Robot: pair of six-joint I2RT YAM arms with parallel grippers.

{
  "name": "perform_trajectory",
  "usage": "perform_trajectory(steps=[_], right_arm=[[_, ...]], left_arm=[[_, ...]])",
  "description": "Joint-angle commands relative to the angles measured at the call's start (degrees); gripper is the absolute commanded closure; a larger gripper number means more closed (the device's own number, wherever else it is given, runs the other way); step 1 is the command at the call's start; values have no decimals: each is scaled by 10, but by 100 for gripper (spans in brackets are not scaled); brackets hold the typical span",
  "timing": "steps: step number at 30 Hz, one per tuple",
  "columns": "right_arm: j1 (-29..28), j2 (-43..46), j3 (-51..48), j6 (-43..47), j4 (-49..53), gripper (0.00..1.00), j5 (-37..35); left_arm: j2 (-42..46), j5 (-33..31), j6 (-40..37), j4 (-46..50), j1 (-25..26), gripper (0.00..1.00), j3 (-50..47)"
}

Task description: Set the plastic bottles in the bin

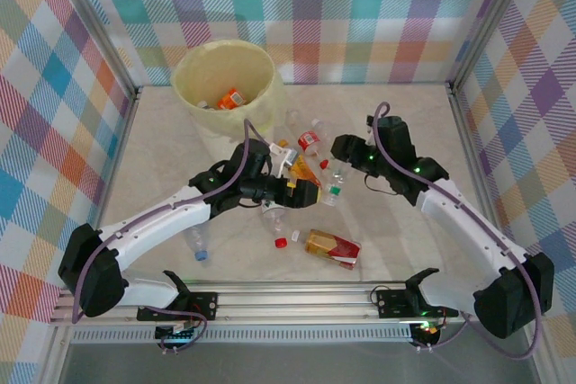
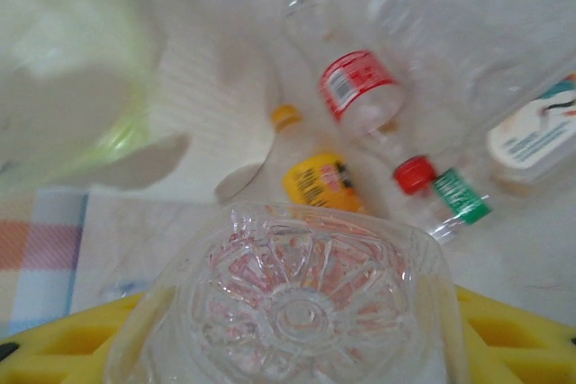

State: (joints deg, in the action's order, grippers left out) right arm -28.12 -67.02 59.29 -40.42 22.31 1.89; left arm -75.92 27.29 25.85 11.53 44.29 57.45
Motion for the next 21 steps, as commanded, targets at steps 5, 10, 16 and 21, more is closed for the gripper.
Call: perform_trajectory(steps=[5,10,16,21], right_arm=[[-23,12,13,-31,20,51,62],[-23,-1,24,-56,26,50,109],[-24,-13,19,-79,15,50,155],[-24,-14,14,-85,0,50,174]], left_arm=[[-5,22,8,-81,16,4,19],[-12,10,1,-88,23,6,20],[-29,12,0,-99,32,7,35],[-51,16,1,-93,44,12,53]])
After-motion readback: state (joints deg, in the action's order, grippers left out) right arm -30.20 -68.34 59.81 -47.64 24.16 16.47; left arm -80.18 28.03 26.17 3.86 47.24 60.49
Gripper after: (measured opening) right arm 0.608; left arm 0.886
